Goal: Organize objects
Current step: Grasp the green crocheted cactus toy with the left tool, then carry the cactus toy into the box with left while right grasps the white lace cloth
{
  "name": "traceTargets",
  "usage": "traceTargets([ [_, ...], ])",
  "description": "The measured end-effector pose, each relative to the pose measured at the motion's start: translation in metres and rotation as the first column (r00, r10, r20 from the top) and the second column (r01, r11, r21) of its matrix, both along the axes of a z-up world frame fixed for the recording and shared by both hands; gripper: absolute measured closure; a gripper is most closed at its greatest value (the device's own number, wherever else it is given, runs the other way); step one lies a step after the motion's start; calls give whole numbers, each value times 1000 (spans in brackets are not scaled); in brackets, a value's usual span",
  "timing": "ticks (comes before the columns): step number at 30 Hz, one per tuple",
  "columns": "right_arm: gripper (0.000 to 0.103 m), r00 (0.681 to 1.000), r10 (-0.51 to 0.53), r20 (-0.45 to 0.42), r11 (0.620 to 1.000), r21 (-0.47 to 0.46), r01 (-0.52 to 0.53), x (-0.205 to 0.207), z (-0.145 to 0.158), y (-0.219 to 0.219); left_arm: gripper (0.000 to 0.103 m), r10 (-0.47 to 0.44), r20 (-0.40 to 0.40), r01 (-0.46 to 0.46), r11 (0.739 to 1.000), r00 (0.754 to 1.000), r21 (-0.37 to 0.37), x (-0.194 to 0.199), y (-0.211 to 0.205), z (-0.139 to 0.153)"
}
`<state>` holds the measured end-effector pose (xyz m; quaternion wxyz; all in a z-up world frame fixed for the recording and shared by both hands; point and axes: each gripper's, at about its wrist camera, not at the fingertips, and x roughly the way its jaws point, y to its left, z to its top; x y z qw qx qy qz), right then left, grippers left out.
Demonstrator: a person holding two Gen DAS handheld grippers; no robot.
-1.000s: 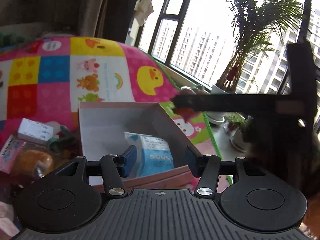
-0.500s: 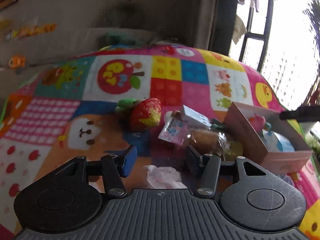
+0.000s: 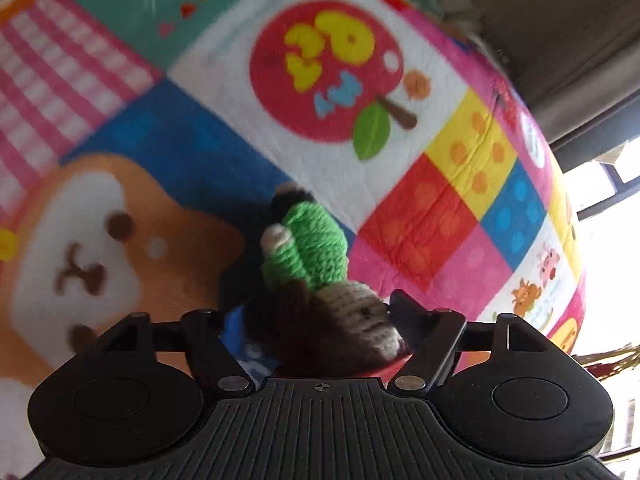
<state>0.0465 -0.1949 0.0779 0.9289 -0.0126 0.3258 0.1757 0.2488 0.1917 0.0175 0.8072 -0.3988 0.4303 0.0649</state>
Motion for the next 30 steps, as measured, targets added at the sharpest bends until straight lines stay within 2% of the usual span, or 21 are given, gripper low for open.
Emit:
traceTargets([
  [1,10,1000,-5,-6,1000,-1,5,1,-3,-4,24,-11,1,11,1000,1000,-1,4,-6,-2],
  [7,9,999,19,-46,1000,-11,-20,0,-19,1,30,-68,-11,69,989,998,134,22,-33,2],
  [11,9,995,90,-40,995,-39,-91,-13,-24,25,36,-106,37,101,989,994,108,8,-27,-1],
  [13,9,989,145,-29,987,-61,-147,-23,-26,38,36,-167,55,159,978,984,132,-14,-24,0],
  [17,9,963,267,-33,959,-86,-269,-36,-30,66,36,-271,82,251,947,959,201,-84,-14,8],
  [19,9,947,319,-44,943,-88,-322,-38,-33,85,36,-300,92,279,942,950,189,-119,-6,9],
  [23,9,910,412,-54,906,-87,-415,-36,-39,130,36,-297,121,283,951,947,123,-180,17,7],
  [25,9,888,454,-75,885,-79,-460,-31,-42,156,36,-306,128,288,947,943,141,-202,22,8],
  [27,17,874,474,-106,873,-75,-482,-27,-48,177,36,-340,129,312,930,931,196,-218,21,11],
  [28,35,872,474,-123,871,-80,-485,-25,-52,184,36,-365,128,333,917,922,219,-224,17,12],
  [29,59,871,470,-141,871,-83,-483,-24,-53,188,36,-391,128,355,905,911,235,-230,14,12],
  [30,65,872,464,-155,874,-77,-479,-23,-54,189,36,-417,129,378,892,900,247,-236,9,13],
])
